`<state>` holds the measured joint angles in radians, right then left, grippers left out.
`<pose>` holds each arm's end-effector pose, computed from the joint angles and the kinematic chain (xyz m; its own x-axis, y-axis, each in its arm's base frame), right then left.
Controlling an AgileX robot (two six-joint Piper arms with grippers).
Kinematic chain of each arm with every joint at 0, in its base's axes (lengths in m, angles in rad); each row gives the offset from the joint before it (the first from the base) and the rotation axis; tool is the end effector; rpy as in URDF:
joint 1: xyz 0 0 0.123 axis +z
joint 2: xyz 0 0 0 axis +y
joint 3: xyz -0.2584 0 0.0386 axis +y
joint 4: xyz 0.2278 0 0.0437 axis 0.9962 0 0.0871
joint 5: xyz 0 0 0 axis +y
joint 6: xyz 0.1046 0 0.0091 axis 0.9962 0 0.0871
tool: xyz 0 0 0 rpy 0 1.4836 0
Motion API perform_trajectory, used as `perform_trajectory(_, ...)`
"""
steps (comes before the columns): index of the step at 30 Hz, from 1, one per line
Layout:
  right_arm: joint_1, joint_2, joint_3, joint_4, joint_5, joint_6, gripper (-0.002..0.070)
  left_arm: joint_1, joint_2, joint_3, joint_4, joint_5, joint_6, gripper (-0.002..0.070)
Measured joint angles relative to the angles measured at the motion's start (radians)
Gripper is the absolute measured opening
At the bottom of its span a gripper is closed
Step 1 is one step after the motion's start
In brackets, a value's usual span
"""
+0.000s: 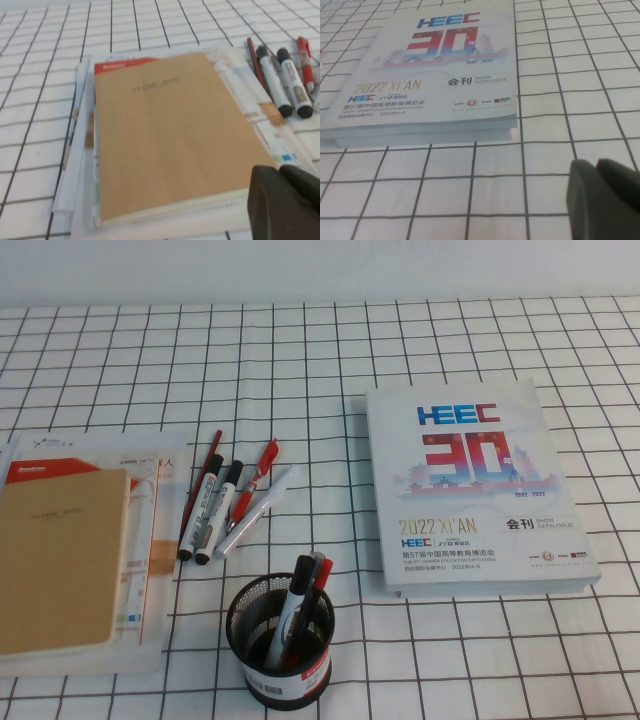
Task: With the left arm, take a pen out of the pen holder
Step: 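Take a marker out of the pen holder and lay it on the table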
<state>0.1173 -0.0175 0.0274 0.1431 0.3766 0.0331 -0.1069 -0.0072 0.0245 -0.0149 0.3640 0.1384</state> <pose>0.0683 0.0136 0.1679 -0.3131 0.1295 -0.9408 -0.1165 0.9779 0.1734 0.0699 -0.0081 0.1690 -0.2721 0.1541 -0.9499 0.1467 0.9822 0.1173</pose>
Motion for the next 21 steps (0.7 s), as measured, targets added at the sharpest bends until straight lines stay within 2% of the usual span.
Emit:
perform_trajectory(10,0.000,0.000,0.000,0.000,0.000,0.000,-0.0015,0.000,0.000,0.000,-0.036,-0.054,-0.040,-0.0003)
perform_trajectory(19,0.000,0.000,0.000,0.000,0.000,0.000,-0.0015,0.000,-0.001,0.000,-0.386,-0.140,-0.225,-0.0004)
perform_trajectory(21,0.000,0.000,0.000,0.000,0.000,0.000,-0.0015,0.000,-0.001,0.000,-0.429,-0.154,-0.235,-0.0003)
